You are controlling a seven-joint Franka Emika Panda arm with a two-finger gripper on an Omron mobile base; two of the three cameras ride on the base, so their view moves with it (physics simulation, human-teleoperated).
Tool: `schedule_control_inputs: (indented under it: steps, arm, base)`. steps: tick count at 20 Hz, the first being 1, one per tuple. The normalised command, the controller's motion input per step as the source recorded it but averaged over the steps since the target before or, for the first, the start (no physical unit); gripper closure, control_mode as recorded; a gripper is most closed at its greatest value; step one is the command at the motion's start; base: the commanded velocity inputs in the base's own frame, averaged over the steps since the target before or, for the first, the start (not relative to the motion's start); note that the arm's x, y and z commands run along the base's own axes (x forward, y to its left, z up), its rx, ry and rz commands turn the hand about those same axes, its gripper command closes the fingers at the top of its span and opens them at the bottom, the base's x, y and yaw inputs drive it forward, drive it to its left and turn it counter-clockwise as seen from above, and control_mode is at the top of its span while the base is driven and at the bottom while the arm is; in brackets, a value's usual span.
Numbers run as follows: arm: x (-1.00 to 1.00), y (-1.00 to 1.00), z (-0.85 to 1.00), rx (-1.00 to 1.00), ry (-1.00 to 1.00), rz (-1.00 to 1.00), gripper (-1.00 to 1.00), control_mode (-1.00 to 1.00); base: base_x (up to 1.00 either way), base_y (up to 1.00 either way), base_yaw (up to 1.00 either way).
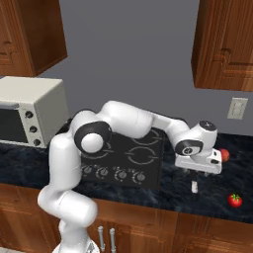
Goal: Place the pan on the rear right burner on the stove. Then place the tomato and the onion in the pan and turn on the rear right burner.
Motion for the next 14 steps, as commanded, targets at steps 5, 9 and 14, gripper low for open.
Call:
schedule_control_inputs:
  steps: [5,9,14]
  arm:
    - [0.15,-0.05,-0.18,0.0,0.01,0.03,-1.0,-1.0]
    - [0.15,-0.01,-0.17,0.0,0.03,0.02,-1.0,-1.0]
    - [0.14,0.0,-0.22,0.0,0.04,0.02,-1.0,-1.0]
  base:
    - [0.0,0.0,0.0]
    - [0.0,0.0,0.0]
    - [0.0,0.0,0.0]
